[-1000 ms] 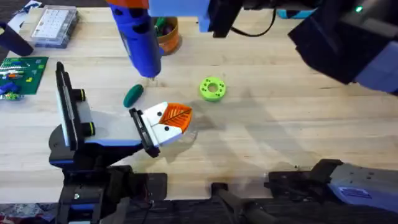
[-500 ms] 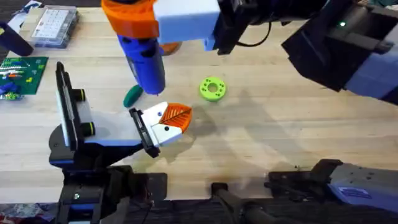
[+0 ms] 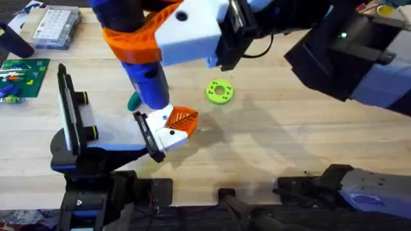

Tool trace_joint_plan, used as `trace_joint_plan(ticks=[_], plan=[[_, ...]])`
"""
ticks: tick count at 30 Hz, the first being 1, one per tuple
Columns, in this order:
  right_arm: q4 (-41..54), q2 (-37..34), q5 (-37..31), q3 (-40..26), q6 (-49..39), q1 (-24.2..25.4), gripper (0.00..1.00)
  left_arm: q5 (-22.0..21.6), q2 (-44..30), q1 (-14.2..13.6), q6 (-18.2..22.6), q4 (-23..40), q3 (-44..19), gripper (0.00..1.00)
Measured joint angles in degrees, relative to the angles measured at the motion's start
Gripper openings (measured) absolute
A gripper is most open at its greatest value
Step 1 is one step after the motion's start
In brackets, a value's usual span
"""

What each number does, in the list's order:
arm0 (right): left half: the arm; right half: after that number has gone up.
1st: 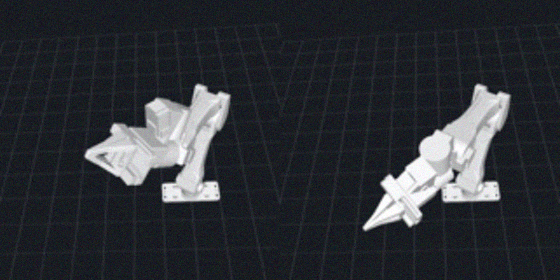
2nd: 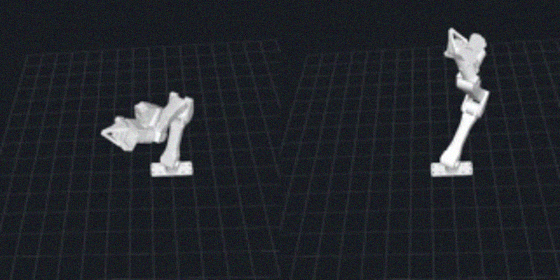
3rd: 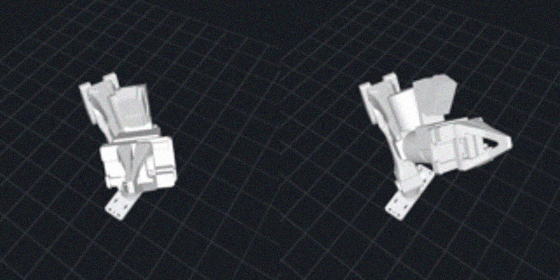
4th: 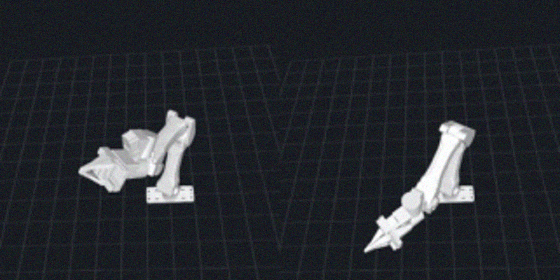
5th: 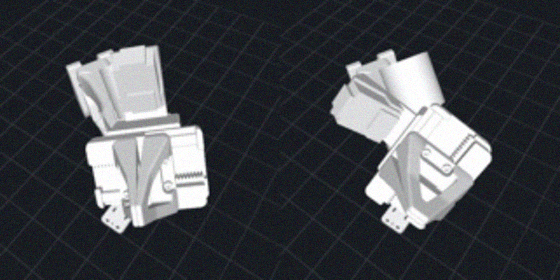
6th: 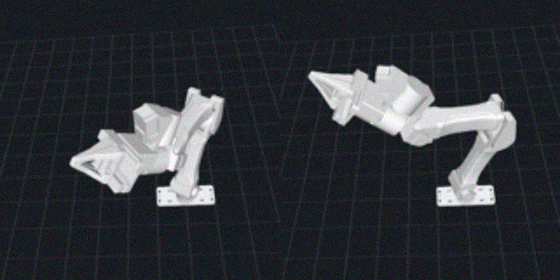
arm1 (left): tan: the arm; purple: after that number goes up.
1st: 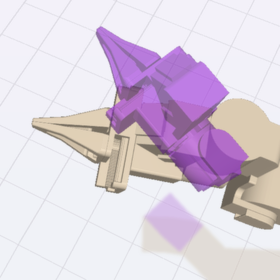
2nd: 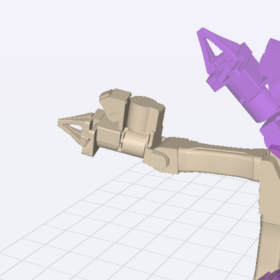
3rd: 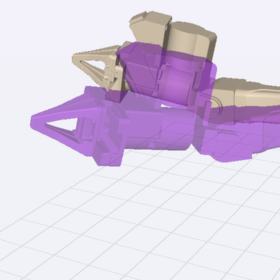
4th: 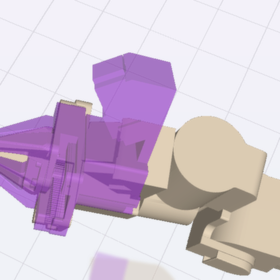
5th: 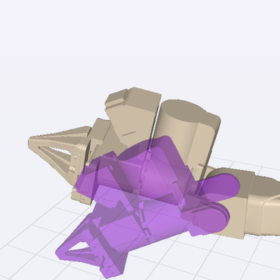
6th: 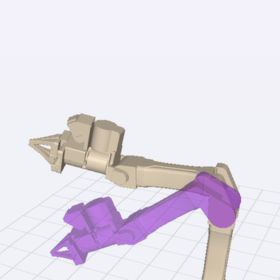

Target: Pick up the gripper from the table and insert it into the empty holder that is missing its gripper. Then pick up a screw, insert it into the mounting hole, and use the screwdriver to tighten it. Finally, clean up the table by picking up the vegetable and placing it into the bucket.

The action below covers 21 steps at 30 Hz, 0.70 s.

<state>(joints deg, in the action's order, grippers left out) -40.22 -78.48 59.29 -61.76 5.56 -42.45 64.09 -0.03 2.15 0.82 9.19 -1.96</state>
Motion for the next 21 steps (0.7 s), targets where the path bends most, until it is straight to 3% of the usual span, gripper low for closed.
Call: trace_joint_plan(ticks=[21], plan=[[0.3,-2.12,0.16,0.02,-0.96,-0.92,0.053,-0.01,0.0,0.0,0.0,0.0,0.0,0.014]])
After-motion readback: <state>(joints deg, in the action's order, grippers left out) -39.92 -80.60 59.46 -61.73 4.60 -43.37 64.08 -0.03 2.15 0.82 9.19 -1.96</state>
